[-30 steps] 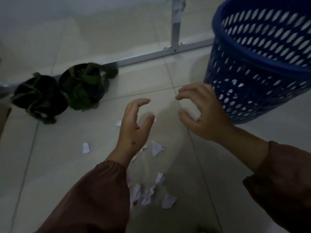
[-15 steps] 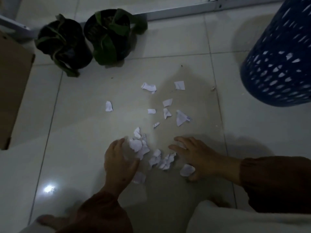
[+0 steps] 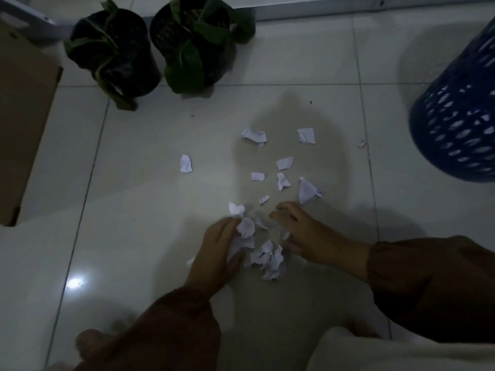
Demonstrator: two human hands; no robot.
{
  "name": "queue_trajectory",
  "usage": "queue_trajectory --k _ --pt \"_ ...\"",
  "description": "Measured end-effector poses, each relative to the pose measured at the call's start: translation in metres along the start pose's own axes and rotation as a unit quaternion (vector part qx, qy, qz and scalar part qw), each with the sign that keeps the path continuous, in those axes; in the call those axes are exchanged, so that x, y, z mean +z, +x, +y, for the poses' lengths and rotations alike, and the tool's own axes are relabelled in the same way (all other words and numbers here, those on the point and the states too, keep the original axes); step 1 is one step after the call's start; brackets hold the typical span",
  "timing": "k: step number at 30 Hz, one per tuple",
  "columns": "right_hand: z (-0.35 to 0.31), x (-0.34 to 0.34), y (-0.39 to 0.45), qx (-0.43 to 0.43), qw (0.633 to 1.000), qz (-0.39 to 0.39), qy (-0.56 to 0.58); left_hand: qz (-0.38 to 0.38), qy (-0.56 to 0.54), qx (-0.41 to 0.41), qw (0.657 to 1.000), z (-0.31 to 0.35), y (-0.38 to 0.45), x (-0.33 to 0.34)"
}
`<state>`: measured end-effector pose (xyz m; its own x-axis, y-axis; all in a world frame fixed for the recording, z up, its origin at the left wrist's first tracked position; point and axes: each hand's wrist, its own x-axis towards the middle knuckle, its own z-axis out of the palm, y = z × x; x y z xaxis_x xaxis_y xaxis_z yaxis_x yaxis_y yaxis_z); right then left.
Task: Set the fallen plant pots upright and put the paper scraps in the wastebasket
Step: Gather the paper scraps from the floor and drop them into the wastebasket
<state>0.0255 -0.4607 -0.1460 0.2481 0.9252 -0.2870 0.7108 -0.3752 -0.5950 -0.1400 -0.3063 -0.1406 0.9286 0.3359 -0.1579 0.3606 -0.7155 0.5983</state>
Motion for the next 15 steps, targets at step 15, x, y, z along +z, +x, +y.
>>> queue_trajectory --k 15 --pt "0.009 0.021 -0.020 -0.100 0.951 -0.035 -0.290 0.046 0.034 -0.158 0.986 -0.018 -0.047 0.023"
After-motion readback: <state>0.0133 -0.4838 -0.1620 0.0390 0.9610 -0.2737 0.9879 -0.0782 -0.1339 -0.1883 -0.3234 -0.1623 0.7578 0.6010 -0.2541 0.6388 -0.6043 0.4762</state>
